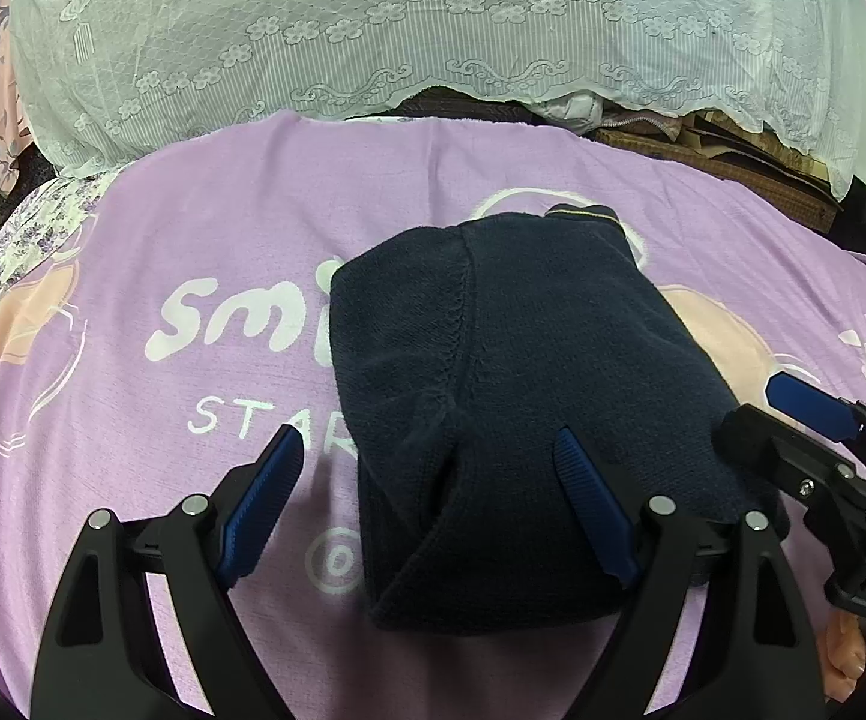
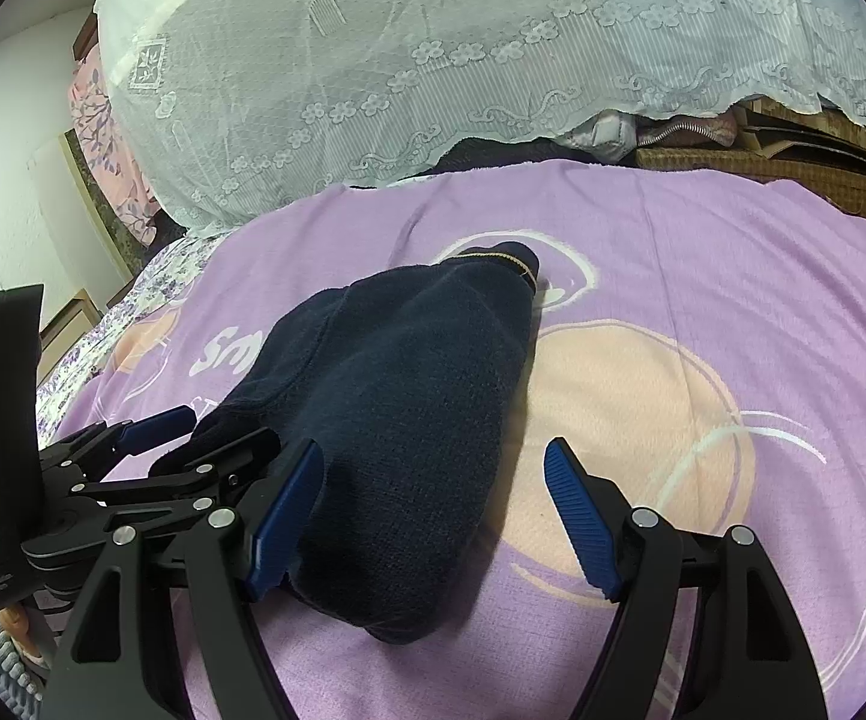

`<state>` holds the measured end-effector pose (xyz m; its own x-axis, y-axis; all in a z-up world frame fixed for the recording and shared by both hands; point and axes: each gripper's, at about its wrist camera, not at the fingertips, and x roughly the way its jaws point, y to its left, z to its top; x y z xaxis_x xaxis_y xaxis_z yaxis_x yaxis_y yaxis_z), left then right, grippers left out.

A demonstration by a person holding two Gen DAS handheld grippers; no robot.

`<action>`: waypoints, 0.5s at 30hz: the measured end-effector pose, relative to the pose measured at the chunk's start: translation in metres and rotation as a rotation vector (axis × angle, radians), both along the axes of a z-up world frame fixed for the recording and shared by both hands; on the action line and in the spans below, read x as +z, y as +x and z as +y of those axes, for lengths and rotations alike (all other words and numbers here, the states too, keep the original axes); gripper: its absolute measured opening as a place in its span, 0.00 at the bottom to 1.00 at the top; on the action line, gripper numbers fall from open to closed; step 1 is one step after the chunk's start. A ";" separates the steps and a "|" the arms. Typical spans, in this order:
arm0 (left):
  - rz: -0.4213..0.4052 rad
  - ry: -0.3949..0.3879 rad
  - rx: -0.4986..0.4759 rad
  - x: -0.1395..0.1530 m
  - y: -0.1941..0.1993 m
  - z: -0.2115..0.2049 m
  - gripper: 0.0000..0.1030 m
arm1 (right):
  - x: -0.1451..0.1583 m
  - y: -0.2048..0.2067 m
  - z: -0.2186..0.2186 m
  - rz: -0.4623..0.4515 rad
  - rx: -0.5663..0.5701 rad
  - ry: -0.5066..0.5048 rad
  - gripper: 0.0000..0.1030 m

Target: Fold small clothes

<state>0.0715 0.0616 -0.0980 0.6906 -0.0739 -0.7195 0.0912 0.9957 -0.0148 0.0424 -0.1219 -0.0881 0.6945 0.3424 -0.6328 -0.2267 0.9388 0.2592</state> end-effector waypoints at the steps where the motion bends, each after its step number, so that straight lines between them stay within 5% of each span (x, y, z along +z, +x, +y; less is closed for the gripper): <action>1: 0.000 0.000 0.000 0.000 0.000 0.000 0.80 | 0.000 0.000 0.000 0.003 0.001 0.003 0.75; 8: 0.034 -0.042 -0.012 -0.003 0.004 0.001 0.87 | -0.005 0.017 -0.001 0.039 0.007 0.039 0.79; 15: 0.242 -0.360 -0.021 -0.027 0.043 0.036 0.95 | -0.023 0.066 -0.010 0.178 -0.017 0.191 0.79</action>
<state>0.1148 0.0977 -0.1247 0.5012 -0.3620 -0.7860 0.0622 0.9210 -0.3845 0.1086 -0.1315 -0.1115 0.5846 0.4565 -0.6707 -0.1462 0.8724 0.4663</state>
